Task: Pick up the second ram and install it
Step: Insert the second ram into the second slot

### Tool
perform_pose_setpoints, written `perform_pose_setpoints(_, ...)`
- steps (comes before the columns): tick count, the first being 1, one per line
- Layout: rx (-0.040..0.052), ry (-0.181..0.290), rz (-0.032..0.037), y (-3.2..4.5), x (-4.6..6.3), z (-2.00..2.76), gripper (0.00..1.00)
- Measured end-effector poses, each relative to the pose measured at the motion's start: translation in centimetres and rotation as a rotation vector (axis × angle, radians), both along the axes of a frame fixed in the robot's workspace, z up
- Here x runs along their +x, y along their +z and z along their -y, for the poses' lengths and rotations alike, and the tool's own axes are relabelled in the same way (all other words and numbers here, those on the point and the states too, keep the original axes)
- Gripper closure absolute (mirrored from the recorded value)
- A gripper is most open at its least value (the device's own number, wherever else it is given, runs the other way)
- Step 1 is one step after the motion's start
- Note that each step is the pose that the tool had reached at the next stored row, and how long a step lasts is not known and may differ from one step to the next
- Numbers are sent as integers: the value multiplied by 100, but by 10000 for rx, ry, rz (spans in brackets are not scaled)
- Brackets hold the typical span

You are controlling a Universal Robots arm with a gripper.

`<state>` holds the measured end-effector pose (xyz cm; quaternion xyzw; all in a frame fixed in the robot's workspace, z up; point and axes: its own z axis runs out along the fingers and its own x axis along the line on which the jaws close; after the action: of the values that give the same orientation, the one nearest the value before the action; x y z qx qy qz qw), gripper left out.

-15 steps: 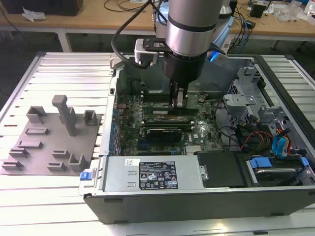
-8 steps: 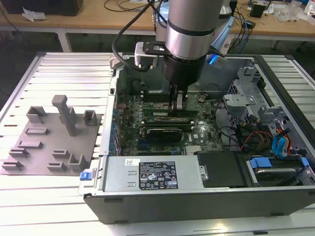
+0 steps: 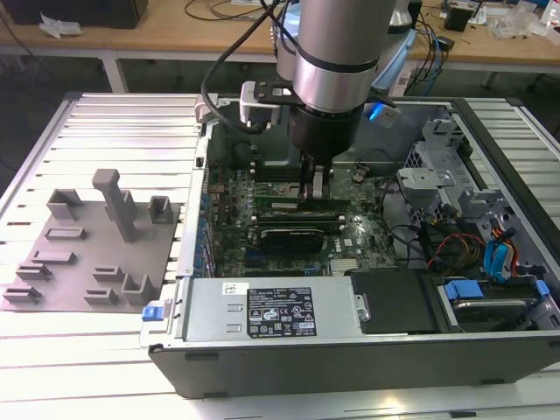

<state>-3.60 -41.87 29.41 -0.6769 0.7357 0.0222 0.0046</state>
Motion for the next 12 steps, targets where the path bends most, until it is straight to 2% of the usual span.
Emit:
perform_pose_setpoints(1,-1,1,0,-5,0,-20,89)
perform_pose_setpoints(2,0,2,0,-16,0,-75,89)
perform_pose_setpoints(4,-1,14,0,-25,0,-151,89)
perform_pose_setpoints(8,1,17,0,-41,0,-192,89)
perform_pose_setpoints(12,0,18,0,-119,0,-209,89)
